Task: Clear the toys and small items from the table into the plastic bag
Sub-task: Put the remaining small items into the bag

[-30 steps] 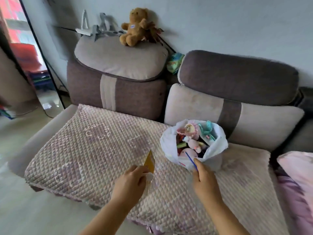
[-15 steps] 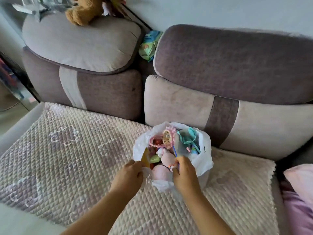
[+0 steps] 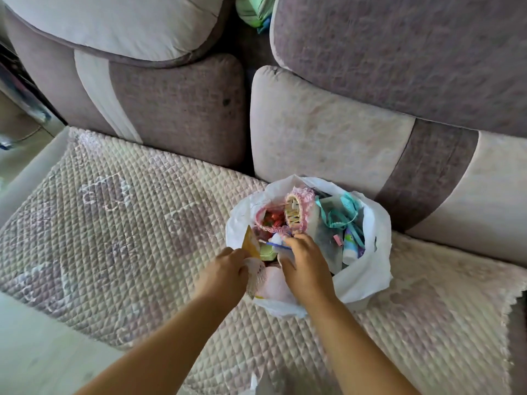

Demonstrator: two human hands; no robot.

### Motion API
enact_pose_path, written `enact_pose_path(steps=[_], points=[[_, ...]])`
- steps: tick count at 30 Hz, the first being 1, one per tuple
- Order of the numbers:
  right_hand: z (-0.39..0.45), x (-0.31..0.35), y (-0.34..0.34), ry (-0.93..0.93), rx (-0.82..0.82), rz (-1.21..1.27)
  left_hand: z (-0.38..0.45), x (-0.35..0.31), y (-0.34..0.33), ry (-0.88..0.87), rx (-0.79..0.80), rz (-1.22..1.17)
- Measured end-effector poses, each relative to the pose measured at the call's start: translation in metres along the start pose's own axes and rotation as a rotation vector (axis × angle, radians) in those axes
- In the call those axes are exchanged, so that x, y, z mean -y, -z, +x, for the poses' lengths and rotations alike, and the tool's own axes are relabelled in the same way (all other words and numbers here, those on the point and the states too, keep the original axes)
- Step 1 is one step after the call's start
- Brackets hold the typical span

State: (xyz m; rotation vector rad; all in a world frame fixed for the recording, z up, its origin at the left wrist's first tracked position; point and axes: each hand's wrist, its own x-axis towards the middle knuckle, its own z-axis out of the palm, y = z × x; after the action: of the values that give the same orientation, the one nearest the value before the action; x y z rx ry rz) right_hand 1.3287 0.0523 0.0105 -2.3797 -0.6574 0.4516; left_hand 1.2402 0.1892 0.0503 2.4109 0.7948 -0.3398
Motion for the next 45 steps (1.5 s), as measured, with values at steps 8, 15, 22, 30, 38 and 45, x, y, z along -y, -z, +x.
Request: enact_pose_path(steps=[8, 15, 22, 30, 38, 45], points=[[-0.023, -0.020, 0.000, -0.059, -0.087, -0.010, 0.004, 0.001, -0.033, -0.016, 0.012, 0.009], [-0.044, -0.031, -0.008, -0.069, -0.176, 0.047, 0.016, 0.001, -0.072, -0.080, -0.063, 0.188], [-0.054, -0.041, -0.014, -0.028, -0.289, 0.031, 0.032, 0.008, -0.109, -0.095, 0.160, 0.020], [-0.066, -0.039, -0.029, -0.129, 0.117, -0.151, 0.050, 0.023, -0.094, -0.016, 0.347, 0.051], [-0.055, -0.033, -0.059, -0.039, 0.041, -0.123, 0.011, 0.043, -0.077, -0.211, 0.286, 0.123], [-0.048, -0.028, -0.052, -0.140, 0.307, -0.428, -0.008, 0.045, -0.069, -0.180, 0.201, 0.054]])
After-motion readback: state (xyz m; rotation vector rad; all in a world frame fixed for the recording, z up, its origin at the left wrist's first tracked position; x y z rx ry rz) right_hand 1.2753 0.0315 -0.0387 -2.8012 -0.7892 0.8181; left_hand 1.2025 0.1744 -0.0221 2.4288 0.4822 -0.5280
